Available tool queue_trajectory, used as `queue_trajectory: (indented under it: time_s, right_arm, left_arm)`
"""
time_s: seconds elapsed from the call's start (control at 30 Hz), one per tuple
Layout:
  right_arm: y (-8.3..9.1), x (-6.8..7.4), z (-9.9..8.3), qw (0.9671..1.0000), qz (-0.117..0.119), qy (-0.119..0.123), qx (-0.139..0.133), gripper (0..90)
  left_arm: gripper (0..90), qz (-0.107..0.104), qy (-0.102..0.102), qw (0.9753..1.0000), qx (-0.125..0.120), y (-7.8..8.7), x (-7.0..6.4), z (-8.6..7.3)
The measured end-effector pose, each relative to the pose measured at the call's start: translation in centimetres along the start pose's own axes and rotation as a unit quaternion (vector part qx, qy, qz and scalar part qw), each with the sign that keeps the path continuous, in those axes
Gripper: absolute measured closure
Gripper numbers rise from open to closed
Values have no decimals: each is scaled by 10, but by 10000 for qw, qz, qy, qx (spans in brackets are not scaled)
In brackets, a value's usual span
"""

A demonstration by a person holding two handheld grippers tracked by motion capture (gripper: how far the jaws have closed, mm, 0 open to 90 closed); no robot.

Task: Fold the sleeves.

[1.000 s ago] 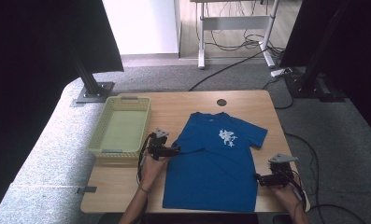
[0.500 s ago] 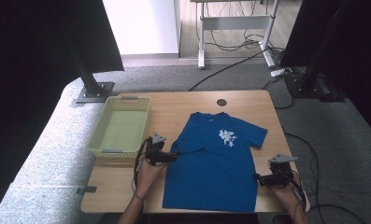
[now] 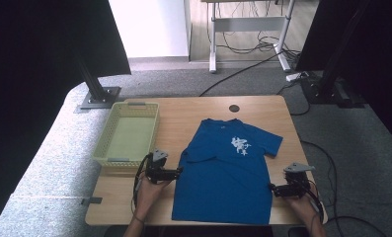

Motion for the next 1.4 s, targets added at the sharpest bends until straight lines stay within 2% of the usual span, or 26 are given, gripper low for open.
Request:
queue_trajectory:
  time_s: [0.43,0.73,0.97,1.17,1.4]
  right_arm:
    - [0,0,0,10000,1,0,-1,26]
    - [0,0,0,10000,7,-9,-2,26]
    - [0,0,0,10000,4,-16,-7,28]
    - [1,-1,2,9998,58,-177,-96,60]
    - [1,-1,14,9996,53,-161,-217,61]
  left_arm:
    - [108,131,-160,9995,236,6,-2,-26]
    - [103,302,-218,9983,440,4,4,-40]
    - [83,306,-233,9982,462,3,5,-40]
    - [38,316,-227,9979,519,2,6,-40]
    - [10,370,-190,9976,559,1,7,-40]
Point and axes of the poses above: each handheld gripper's, and its own axes: y roughly backward along the jaws, z roughly out of its top, x roughly to its left, the point moved 5 cm from there along -y, roughly forward along the jaws, and after that the axes turned 7 degrees about -x, right-handed, at the moved point
